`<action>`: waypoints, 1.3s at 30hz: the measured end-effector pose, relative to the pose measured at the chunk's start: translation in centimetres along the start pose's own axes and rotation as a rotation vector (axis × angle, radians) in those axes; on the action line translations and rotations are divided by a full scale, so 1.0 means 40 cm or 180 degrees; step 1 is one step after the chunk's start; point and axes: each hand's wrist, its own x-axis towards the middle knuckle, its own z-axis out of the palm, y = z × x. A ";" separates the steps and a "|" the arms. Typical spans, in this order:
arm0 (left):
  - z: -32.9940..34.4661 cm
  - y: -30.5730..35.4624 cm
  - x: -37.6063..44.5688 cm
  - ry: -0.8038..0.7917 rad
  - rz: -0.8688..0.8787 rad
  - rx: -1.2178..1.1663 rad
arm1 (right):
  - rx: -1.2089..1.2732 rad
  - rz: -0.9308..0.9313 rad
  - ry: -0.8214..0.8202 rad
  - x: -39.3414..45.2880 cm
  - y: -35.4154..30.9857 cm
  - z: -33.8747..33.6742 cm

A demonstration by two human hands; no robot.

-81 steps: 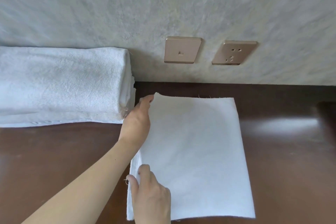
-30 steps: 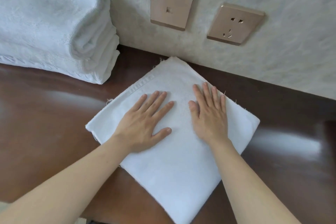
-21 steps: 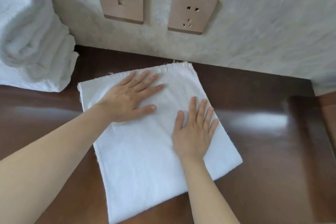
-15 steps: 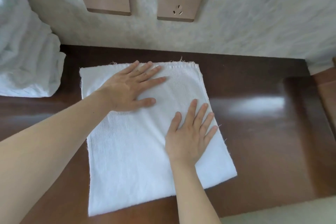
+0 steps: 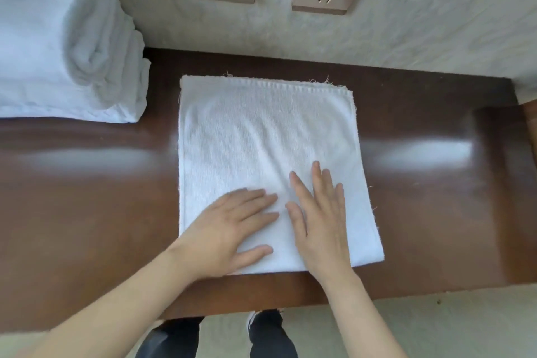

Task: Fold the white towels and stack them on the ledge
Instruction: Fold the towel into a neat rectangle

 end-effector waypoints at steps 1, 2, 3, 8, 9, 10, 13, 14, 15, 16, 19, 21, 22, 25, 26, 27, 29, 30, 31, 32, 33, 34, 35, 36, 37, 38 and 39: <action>0.020 0.022 -0.040 0.0001 -0.0013 -0.0020 | -0.0068 -0.0309 -0.0159 -0.036 0.018 -0.001; 0.035 0.040 -0.070 0.0006 -0.0064 -0.0016 | -0.0129 -0.0550 -0.0324 -0.069 0.037 -0.002; 0.045 0.052 -0.091 0.0021 -0.0124 0.0015 | -0.0197 -0.0735 -0.0472 -0.095 0.056 -0.004; 0.039 0.091 -0.103 0.0414 -0.0283 0.0203 | -0.0597 -0.1437 -0.0697 -0.117 0.099 -0.024; 0.031 0.097 -0.097 0.0445 -0.0321 0.0233 | -0.0611 -0.1508 -0.0674 -0.108 0.100 -0.028; 0.021 0.102 -0.092 0.0450 -0.0373 0.0248 | -0.0610 -0.1580 -0.0646 -0.099 0.101 -0.032; -0.012 0.120 -0.078 0.0456 -0.0674 0.0124 | -0.0628 -0.1806 -0.0588 -0.084 0.112 -0.052; -0.026 0.129 -0.075 0.0482 -0.0832 0.0034 | -0.0617 -0.1891 -0.0593 -0.082 0.118 -0.062; -0.038 0.135 -0.071 0.0535 -0.0977 -0.0022 | -0.0617 -0.1999 -0.0604 -0.081 0.125 -0.075; -0.050 0.141 -0.068 0.0581 -0.1102 -0.0039 | -0.0624 -0.2086 -0.0622 -0.079 0.133 -0.091; -0.084 0.147 -0.070 0.0466 -0.1147 0.0148 | -0.0393 -0.1859 -0.0698 -0.064 0.158 -0.141; -0.099 0.141 -0.085 0.0129 -0.1118 0.0366 | -0.0012 -0.1346 -0.0982 -0.046 0.163 -0.180; -0.107 0.140 -0.095 0.0034 -0.1101 0.0459 | 0.0071 -0.1048 -0.1147 -0.030 0.163 -0.200; -0.119 0.123 -0.126 -0.0018 -0.0999 0.0535 | 0.0089 -0.0541 -0.1444 0.040 0.162 -0.253; -0.125 0.112 -0.134 -0.0006 -0.1012 0.0525 | 0.0160 -0.0400 -0.1511 0.070 0.159 -0.270; -0.135 0.100 -0.136 0.0044 -0.1106 0.0403 | 0.0259 -0.0262 -0.1548 0.102 0.157 -0.285; -0.169 0.077 -0.119 0.0218 -0.1645 -0.0210 | 0.0327 -0.0072 -0.1592 0.163 0.155 -0.306; -0.190 0.057 -0.101 0.0253 -0.1941 -0.0558 | 0.0295 -0.0014 -0.1591 0.193 0.153 -0.312; -0.208 0.033 -0.078 0.0350 -0.2146 -0.0905 | 0.0276 0.0028 -0.1554 0.222 0.152 -0.316; -0.223 0.011 -0.052 0.0523 -0.2248 -0.1101 | 0.0276 0.0062 -0.1501 0.250 0.150 -0.319; -0.237 -0.017 -0.019 0.0696 -0.2336 -0.1247 | 0.0277 0.0112 -0.1448 0.281 0.148 -0.320; -0.250 -0.042 0.014 0.0865 -0.2421 -0.1327 | 0.0250 0.0162 -0.1402 0.309 0.146 -0.322; -0.262 -0.065 0.048 0.1026 -0.2499 -0.1382 | 0.0208 0.0206 -0.1355 0.339 0.145 -0.321; -0.270 -0.095 0.082 0.1160 -0.2582 -0.1421 | 0.0188 0.0259 -0.1299 0.370 0.146 -0.319; -0.276 -0.122 0.114 0.1282 -0.2669 -0.1487 | 0.0198 0.0321 -0.1233 0.399 0.149 -0.317; -0.280 -0.148 0.144 0.1389 -0.2753 -0.1569 | 0.0207 0.0396 -0.1146 0.427 0.151 -0.317; -0.284 -0.173 0.171 0.1480 -0.2833 -0.1677 | 0.0199 0.0476 -0.1045 0.452 0.154 -0.317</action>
